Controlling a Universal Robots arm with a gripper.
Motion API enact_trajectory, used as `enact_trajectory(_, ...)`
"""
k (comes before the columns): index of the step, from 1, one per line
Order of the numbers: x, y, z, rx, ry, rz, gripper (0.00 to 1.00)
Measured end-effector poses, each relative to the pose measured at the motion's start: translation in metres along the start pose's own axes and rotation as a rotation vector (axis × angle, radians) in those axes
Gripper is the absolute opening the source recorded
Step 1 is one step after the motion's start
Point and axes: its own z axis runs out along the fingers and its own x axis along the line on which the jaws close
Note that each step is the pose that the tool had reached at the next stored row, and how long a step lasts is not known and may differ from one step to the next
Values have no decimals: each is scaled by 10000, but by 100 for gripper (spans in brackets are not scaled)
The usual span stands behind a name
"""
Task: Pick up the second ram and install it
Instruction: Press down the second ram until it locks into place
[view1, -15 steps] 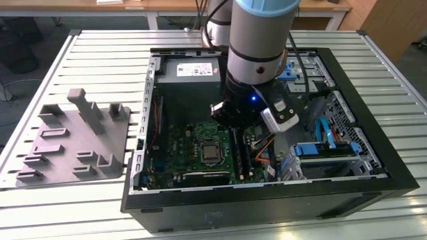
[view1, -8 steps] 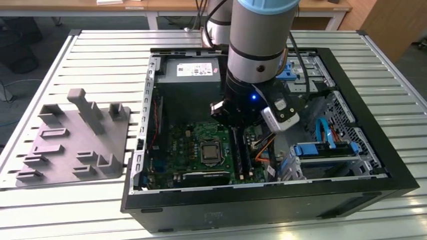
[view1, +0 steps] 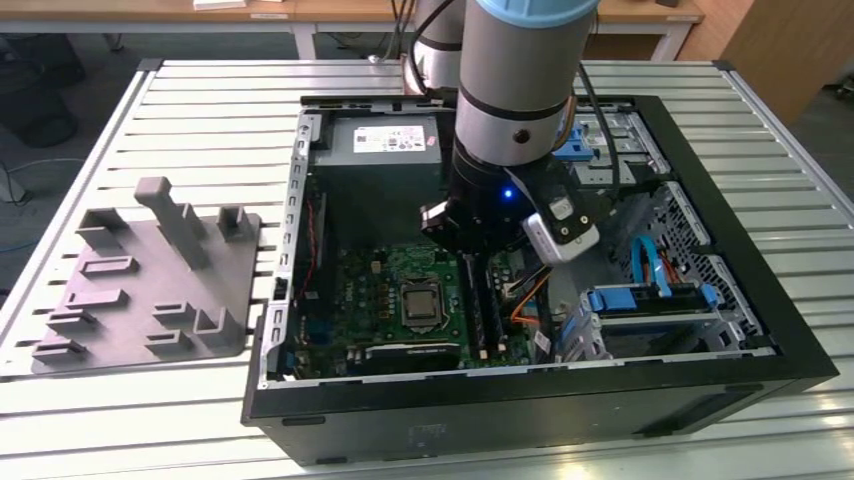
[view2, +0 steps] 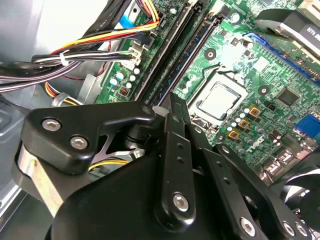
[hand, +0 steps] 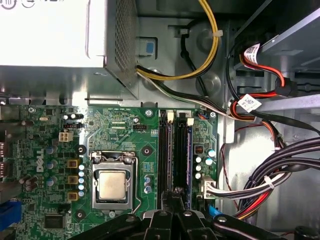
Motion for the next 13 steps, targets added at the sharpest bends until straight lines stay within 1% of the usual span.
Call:
enact_trajectory(3,0,0,3,0,0,0,10)
enact_trajectory(5,0,5,35,3,4,-2,10)
enact_trajectory(7,1,29,70,4,8,0,10)
enact_trajectory(9,2,67,107,2,7,0,10)
enact_trajectory(11,2,129,144,1,8,-1,10)
enact_trajectory(13,3,197,178,-18,7,0,10)
